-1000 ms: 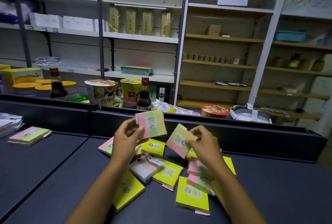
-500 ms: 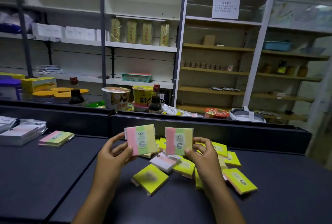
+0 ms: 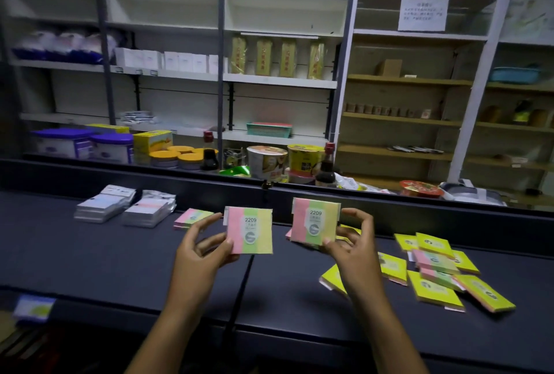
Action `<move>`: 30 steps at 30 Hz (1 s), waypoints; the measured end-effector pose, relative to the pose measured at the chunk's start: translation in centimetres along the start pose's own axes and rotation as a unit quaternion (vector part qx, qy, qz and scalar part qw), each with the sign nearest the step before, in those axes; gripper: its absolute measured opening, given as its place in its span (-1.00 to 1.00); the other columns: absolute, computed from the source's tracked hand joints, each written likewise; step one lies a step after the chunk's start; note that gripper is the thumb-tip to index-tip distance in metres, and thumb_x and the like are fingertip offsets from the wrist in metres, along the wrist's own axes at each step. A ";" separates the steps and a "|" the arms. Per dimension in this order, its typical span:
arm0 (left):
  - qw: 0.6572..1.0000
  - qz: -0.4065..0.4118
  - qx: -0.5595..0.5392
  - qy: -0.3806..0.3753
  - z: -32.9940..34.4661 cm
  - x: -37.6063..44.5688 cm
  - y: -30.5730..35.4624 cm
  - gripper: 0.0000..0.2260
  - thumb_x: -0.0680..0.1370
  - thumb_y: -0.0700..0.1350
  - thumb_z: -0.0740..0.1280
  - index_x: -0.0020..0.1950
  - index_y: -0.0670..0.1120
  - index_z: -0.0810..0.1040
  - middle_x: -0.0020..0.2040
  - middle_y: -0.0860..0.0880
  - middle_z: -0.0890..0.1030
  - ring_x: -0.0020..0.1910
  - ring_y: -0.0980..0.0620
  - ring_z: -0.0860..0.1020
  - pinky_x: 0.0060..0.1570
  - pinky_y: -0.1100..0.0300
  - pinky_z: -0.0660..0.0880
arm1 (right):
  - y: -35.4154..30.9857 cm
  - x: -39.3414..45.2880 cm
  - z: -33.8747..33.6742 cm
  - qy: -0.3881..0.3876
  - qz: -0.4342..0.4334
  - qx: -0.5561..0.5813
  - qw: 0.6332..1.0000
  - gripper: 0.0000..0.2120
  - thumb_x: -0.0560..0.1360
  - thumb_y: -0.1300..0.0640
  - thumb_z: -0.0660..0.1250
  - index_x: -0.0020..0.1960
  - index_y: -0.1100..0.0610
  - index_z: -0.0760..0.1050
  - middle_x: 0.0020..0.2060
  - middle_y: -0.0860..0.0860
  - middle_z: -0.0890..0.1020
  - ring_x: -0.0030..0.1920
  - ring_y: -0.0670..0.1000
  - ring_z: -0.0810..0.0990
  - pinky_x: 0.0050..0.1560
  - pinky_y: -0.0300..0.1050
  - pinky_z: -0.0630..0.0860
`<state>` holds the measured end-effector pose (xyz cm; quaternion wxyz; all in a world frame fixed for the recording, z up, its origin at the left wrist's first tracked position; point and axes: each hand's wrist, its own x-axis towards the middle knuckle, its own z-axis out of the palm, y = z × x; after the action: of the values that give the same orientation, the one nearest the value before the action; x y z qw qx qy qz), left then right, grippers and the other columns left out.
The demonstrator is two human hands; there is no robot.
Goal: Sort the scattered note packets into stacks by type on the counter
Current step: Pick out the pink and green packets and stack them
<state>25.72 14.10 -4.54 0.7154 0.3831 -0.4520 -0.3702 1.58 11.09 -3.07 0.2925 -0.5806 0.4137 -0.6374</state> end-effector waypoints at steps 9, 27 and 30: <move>0.998 0.023 0.019 0.051 -6.9 3.0 1.8 -0.69 0.52 -0.38 0.36 0.15 -0.02 0.56 -0.02 -0.23 0.67 -0.02 -0.07 0.68 -0.13 0.16 0.65 | -0.6 1.2 8.7 -0.073 -0.021 0.016 0.997 -0.55 0.51 0.36 0.38 0.17 -0.14 0.45 0.02 -0.08 0.64 0.01 -0.15 0.68 -0.05 -0.16 0.66; 0.988 -0.011 0.148 0.042 -12.4 14.8 -2.2 -0.78 0.55 -0.39 0.31 0.05 -0.12 0.62 0.02 -0.20 0.66 -0.13 -0.01 0.66 -0.20 0.20 0.63 | 2.5 8.3 19.1 -0.127 0.004 0.028 0.991 -0.58 0.55 0.32 0.35 0.11 -0.22 0.53 0.05 -0.02 0.66 0.03 -0.12 0.68 -0.04 -0.17 0.64; 0.977 -0.027 0.209 0.012 -13.0 17.9 -3.7 -0.77 0.54 -0.38 0.33 0.06 -0.09 0.64 0.04 -0.20 0.65 -0.08 -0.05 0.66 -0.11 0.07 0.65 | 3.2 9.2 20.7 -0.116 0.007 0.019 0.993 -0.57 0.55 0.32 0.35 0.14 -0.23 0.54 0.05 -0.01 0.65 0.04 -0.10 0.68 -0.07 -0.18 0.64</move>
<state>42.85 -0.38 -5.17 0.6146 0.5408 -0.5004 -0.2817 20.14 -2.17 -1.61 0.3542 -0.6419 0.3685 -0.5715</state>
